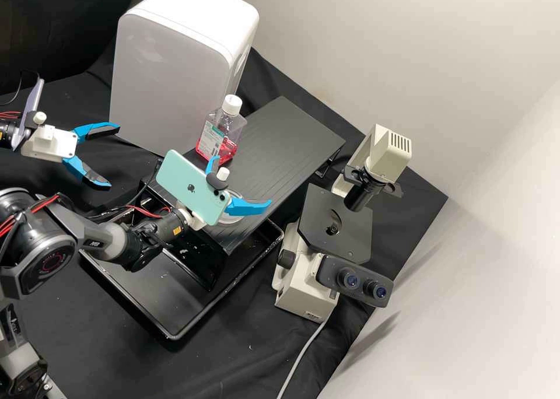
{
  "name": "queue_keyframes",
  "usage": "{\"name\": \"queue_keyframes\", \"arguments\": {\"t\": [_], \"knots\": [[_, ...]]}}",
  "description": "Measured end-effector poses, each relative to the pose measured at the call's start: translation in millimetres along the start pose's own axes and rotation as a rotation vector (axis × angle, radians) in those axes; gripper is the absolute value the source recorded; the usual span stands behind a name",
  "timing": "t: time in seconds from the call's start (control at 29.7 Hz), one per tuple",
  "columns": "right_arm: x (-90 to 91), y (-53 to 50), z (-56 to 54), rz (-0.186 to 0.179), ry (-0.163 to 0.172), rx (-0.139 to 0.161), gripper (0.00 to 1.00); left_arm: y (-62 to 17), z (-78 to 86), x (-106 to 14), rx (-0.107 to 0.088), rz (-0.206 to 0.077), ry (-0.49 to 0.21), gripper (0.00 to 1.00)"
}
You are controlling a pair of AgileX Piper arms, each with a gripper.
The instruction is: Place the lid on the petri dish
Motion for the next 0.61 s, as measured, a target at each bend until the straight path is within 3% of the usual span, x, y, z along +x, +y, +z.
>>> {"name": "queue_keyframes", "arguments": {"t": [0.61], "knots": [[0.0, 0.0, 0.0, 0.000, 0.000, 0.000, 1.00, -1.3, 2.3, -2.4, 0.004, -0.008, -0.014, 1.00]]}}
